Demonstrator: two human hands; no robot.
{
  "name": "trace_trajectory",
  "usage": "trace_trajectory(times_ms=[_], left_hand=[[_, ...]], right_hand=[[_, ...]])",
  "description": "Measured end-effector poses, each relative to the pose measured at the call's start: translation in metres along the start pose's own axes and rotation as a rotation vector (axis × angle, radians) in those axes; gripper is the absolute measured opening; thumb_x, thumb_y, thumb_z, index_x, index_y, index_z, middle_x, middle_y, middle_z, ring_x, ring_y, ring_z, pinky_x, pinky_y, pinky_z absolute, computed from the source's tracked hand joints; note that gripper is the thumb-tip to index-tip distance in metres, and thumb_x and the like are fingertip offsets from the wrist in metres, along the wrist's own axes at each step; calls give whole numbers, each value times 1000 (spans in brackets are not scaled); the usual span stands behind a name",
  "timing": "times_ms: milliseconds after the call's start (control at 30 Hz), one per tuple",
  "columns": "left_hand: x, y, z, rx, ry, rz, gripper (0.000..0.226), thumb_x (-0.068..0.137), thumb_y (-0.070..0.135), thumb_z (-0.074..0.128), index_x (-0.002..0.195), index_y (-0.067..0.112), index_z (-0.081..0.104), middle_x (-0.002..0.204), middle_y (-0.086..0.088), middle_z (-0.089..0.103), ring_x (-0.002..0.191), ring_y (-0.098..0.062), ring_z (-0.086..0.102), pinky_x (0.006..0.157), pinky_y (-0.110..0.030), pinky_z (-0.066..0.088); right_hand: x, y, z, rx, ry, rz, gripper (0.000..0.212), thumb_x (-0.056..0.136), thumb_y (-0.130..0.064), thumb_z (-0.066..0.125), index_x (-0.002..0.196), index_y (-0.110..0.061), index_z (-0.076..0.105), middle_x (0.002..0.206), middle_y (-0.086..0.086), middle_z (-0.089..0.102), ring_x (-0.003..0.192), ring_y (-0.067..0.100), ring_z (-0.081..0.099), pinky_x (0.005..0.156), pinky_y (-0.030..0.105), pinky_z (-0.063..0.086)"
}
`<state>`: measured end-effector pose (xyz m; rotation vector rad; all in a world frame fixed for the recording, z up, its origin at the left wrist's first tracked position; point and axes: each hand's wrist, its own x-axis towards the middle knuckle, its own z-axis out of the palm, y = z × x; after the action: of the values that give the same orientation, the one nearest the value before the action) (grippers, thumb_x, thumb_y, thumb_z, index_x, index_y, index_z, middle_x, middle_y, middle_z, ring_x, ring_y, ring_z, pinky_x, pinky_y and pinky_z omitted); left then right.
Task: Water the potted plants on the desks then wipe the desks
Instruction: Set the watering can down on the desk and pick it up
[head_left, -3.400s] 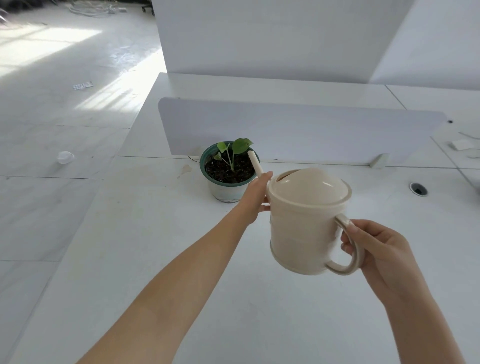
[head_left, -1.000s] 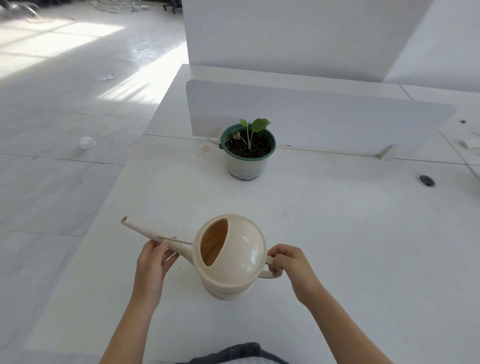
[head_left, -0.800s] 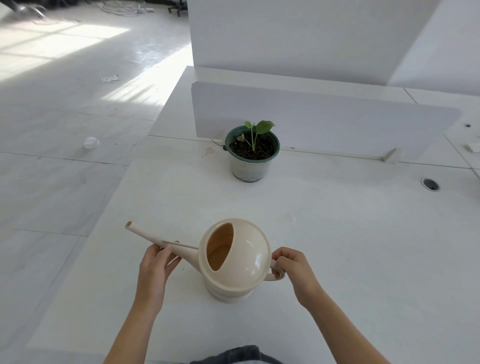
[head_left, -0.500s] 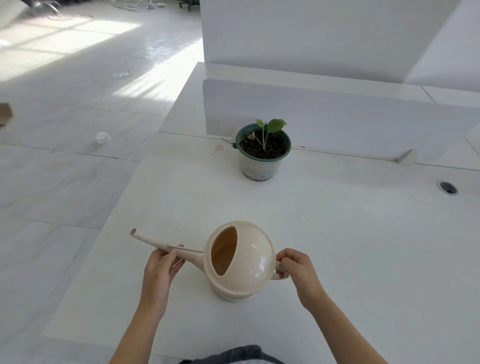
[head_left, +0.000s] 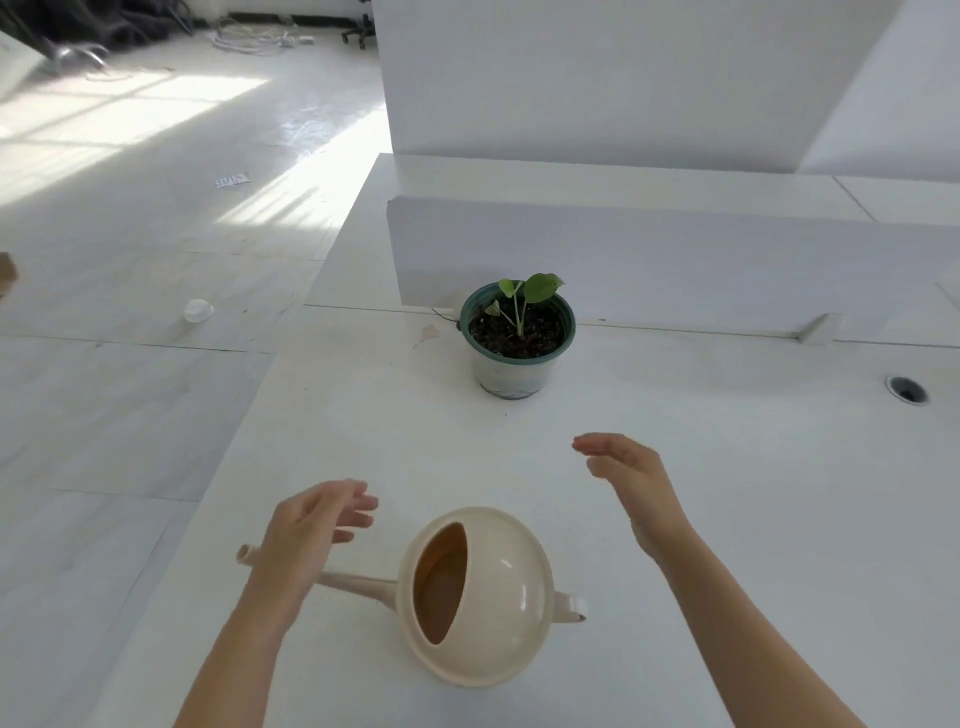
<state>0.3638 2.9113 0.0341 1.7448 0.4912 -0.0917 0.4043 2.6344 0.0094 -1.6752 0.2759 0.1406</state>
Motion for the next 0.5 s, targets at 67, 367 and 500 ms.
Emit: trace_trajectory(times_ms=[67, 367, 500], left_hand=[[30, 18, 21, 16, -47, 44, 20, 93, 16, 47, 87, 12, 65, 88, -5, 69, 83, -20, 63, 72, -29, 48], [147, 61, 111, -71, -56, 110, 43, 94, 20, 44, 135, 8, 45, 129, -8, 50, 123, -22, 45, 110, -41, 33], [170, 63, 134, -114, -79, 65, 53, 95, 24, 40, 145, 11, 27, 148, -8, 35, 136, -23, 32, 112, -36, 25]], right_hand=[[24, -9, 4, -6, 23, -18, 21, 73, -2, 56, 78, -20, 64, 105, 7, 63, 94, 15, 54, 76, 19, 40], [98, -28, 16, -58, 86, 67, 50, 83, 0, 46, 132, -12, 44, 139, 9, 44, 125, 22, 43, 91, 28, 35], [112, -32, 22, -38, 87, 108, 58, 85, -3, 46, 140, -17, 32, 146, 9, 33, 133, 23, 34, 94, 30, 33]])
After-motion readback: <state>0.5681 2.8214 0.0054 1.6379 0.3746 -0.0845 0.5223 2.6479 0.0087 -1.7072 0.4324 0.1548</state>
